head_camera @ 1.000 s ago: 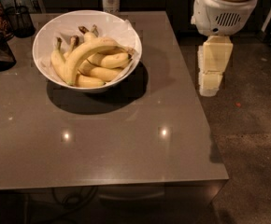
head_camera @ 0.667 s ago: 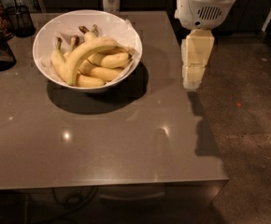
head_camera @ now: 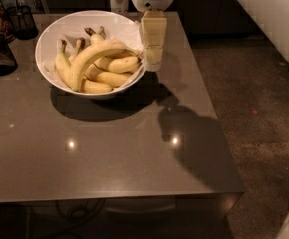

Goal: Pick banana from white bowl

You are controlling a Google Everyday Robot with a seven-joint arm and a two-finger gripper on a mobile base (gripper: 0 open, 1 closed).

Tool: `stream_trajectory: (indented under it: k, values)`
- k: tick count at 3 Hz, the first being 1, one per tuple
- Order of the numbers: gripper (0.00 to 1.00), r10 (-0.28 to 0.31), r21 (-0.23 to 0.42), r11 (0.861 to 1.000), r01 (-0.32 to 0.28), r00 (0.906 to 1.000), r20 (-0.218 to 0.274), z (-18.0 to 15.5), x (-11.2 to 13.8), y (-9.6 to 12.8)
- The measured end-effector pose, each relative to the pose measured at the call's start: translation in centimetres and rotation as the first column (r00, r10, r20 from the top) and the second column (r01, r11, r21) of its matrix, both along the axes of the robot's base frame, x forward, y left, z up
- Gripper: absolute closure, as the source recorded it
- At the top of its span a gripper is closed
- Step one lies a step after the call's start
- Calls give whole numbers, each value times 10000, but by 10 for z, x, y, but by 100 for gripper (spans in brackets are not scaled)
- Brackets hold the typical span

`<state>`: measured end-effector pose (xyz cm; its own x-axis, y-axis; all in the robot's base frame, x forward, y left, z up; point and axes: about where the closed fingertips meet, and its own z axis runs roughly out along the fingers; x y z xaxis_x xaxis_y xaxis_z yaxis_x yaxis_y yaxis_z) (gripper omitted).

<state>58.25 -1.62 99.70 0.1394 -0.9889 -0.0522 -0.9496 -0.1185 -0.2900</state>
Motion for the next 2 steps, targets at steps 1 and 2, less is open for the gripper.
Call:
stream_trajectory:
  k: [1,2]
  values:
    - [0,86,325,9994,-94,9997,246,1,7,9]
    - [0,583,729,9955,-601,9979,265,-2,17,37]
